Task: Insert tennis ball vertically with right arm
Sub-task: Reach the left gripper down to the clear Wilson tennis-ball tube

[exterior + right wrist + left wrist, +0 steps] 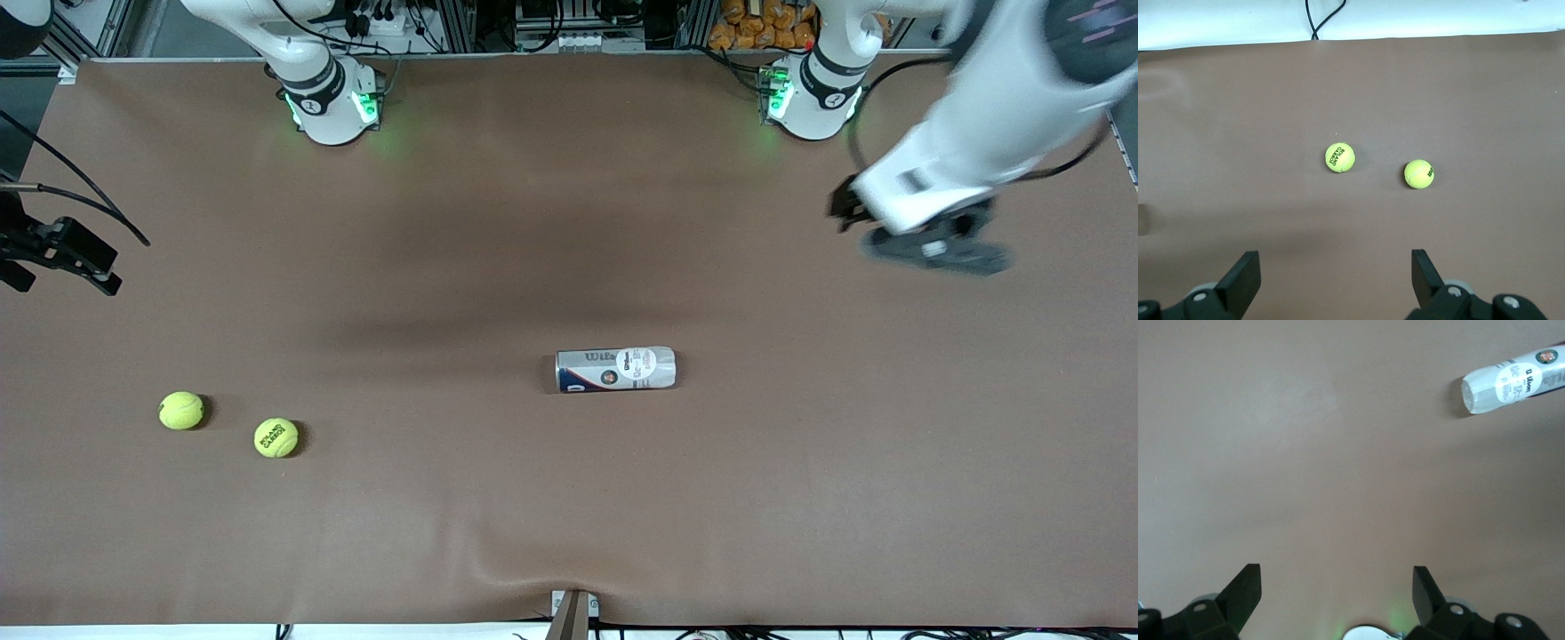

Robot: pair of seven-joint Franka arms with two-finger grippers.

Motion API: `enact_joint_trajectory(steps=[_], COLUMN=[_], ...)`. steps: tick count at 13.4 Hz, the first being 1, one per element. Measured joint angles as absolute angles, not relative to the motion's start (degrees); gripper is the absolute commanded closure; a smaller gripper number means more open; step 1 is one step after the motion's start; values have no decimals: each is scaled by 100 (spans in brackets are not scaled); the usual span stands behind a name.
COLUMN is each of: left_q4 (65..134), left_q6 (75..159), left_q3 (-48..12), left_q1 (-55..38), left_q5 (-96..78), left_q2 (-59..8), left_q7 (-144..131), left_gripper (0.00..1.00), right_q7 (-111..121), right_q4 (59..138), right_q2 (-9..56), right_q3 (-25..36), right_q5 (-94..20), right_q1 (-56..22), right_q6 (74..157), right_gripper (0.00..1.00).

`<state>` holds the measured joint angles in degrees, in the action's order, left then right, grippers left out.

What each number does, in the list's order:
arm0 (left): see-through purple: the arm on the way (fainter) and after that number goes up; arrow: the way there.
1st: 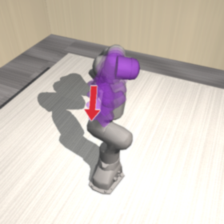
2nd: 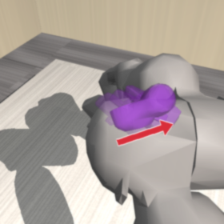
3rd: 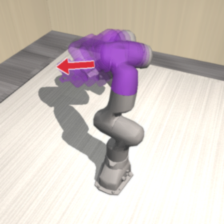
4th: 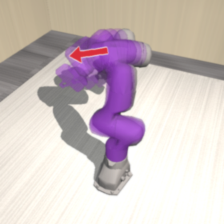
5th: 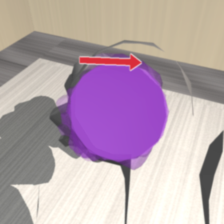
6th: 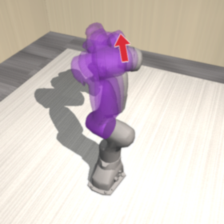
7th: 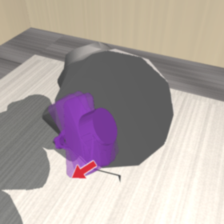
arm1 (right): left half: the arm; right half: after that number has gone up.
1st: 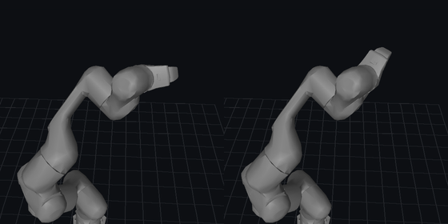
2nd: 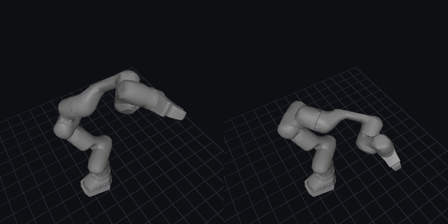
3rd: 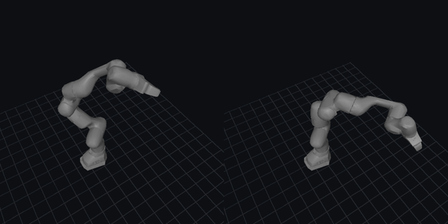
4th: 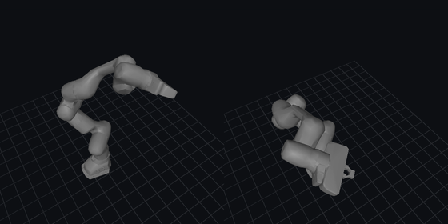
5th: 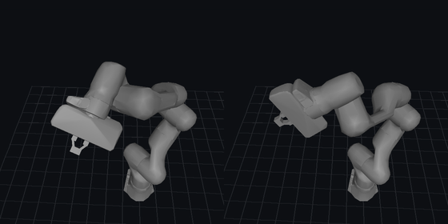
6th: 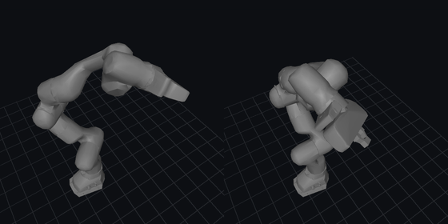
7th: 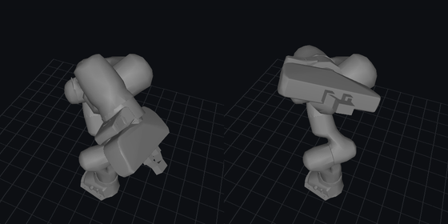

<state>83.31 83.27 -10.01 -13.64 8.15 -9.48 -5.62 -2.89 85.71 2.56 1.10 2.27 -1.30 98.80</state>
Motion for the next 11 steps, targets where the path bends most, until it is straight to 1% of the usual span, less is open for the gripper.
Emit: enact_joint_trajectory(steps=[2,4,8,11], left_q4=[8075,7963,7932,7910], left_q6=[8627,9133,9961,10388], left_q3=[-1014,-1016,-1015,-1008], left_q1=[-1771,-2039,-2442,-2767], left_q5=[935,953,959,962], left_q2=[-1384,-1709,-2278,-2636], left_q7=[-592,-581,-550,-549], left_gripper=[0,0,0,0], right_q7=[-290,-289,-289,-290], right_q4=[8570,8571,8574,8584], right_q2=[254,254,254,255], right_q3=[115,125,129,129], right_q5=[227,227,227,227], right_q1=[-130,-127,-126,-127], right_q6=[9894,9954,9956,9956], right_gripper=[0,0,0,0])
